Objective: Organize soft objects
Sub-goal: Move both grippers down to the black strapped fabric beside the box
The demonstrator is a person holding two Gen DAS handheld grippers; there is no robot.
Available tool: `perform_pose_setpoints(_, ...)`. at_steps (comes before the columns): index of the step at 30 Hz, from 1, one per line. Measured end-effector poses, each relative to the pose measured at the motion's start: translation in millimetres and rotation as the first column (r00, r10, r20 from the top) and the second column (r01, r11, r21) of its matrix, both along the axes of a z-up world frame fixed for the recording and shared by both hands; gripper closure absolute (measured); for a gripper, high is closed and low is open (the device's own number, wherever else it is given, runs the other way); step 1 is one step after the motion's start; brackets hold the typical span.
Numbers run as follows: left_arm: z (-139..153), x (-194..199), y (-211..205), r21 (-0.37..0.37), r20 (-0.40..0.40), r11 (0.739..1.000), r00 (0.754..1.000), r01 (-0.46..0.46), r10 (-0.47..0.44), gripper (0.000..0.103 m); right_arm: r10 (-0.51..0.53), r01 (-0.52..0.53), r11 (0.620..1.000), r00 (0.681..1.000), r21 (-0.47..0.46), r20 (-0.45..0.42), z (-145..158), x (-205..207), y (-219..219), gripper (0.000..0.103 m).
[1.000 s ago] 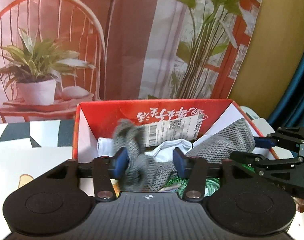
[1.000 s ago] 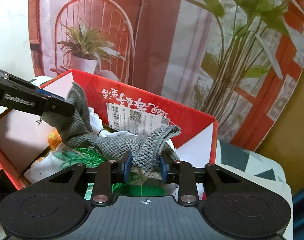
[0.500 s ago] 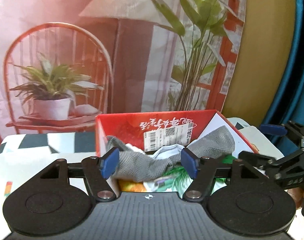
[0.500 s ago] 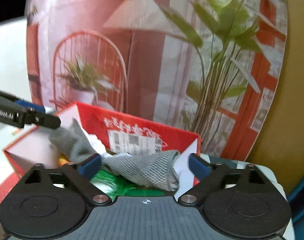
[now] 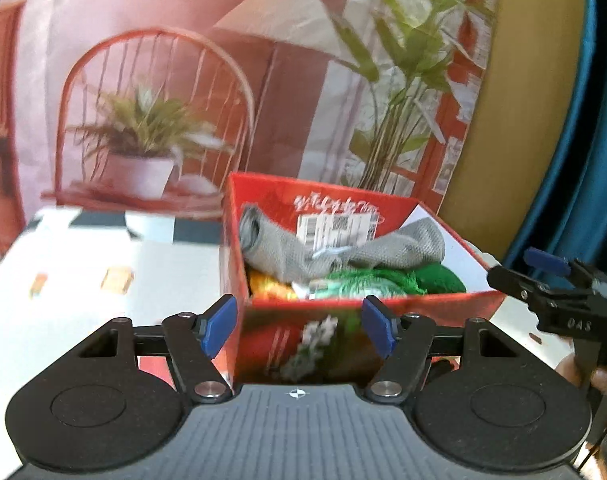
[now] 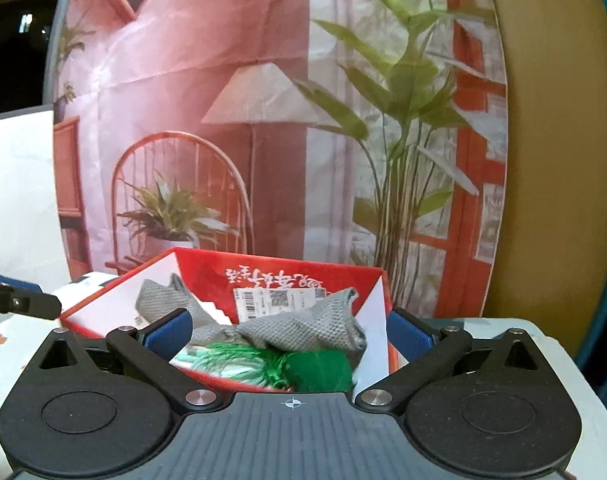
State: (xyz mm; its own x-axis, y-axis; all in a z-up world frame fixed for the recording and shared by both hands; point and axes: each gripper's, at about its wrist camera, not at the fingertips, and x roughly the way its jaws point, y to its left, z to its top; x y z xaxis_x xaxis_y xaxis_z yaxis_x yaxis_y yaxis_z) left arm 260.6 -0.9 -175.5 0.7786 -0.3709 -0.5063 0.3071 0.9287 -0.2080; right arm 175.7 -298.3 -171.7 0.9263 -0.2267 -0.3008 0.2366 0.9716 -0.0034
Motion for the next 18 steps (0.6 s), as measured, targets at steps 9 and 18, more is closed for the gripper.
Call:
perform_pose_setpoints(9, -38.0, -1.6, 8.2, 0.005, -0.102, 0.998, 0.992, -0.068, 0.068, 0.032, -0.010, 0.013, 0.999, 0.996, 0.037, -0.083, -38.4, -16.6, 15.6, 0.000)
perform_pose_setpoints(18, -63.2, 13.0, 11.2, 0.042, -0.178, 0.994, 0.978, -0.104, 0.110, 0.032, -0.079, 0.110, 0.983, 0.976, 0.147, -0.201, -76.0, 2.8, 8.3, 0.000)
